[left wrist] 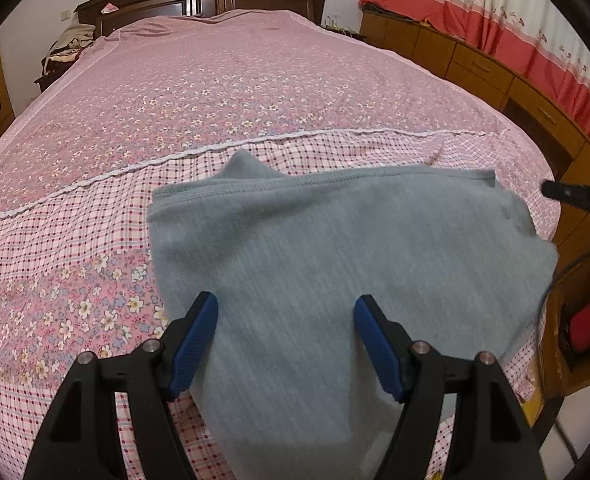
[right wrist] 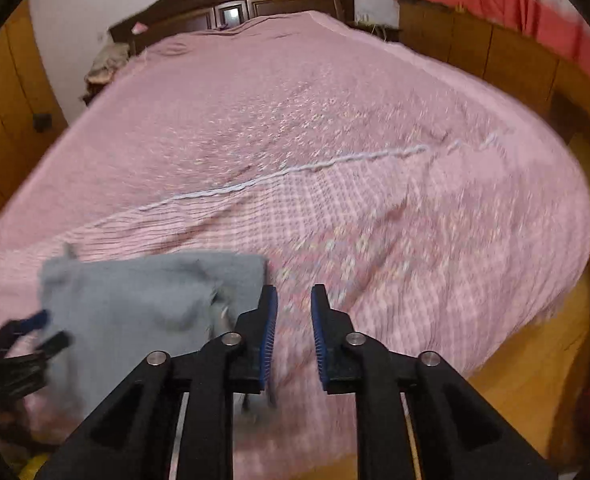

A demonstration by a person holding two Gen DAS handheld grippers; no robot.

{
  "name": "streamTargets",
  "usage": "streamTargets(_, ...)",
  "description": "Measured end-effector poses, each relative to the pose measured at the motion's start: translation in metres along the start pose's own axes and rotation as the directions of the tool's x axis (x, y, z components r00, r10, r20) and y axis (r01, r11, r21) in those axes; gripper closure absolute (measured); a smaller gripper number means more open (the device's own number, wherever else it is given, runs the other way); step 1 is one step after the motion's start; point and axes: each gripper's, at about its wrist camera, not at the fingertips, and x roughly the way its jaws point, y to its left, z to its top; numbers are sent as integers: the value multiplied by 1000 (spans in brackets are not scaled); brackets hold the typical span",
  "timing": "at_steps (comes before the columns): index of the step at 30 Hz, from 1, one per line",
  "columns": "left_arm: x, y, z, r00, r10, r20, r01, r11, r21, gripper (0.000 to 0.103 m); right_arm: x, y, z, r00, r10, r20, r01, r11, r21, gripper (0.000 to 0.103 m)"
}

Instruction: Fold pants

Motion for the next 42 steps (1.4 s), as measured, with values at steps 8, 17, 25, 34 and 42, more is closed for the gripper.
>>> streamTargets(8,-7,2,-4,1000,-13,-4,13,1000,-27,28,4,5,-42,962,240,-130,-223,965,136,83)
streamTargets(17,-11,3,-9,1000,-25,-5,25,999,-30,28,-16,29,-47,981,193,-6,-192,981,35,95)
streamTargets(25,-10,1,-13,1000,-21,-4,21,1000,-9,28,30,9,-65,978,-26,-209,32,999,25,95)
streamTargets(34,-9,-1,-14,1000,-13,-6,12,1000,-21,28,-7,34,-7,993,114,-7,-114,993,-8,80)
streamTargets(42,-8,-1,-16,1000,-16,-3,16,1000,-17,28,65,65,0,965,212,-156,-216,976,-7,95)
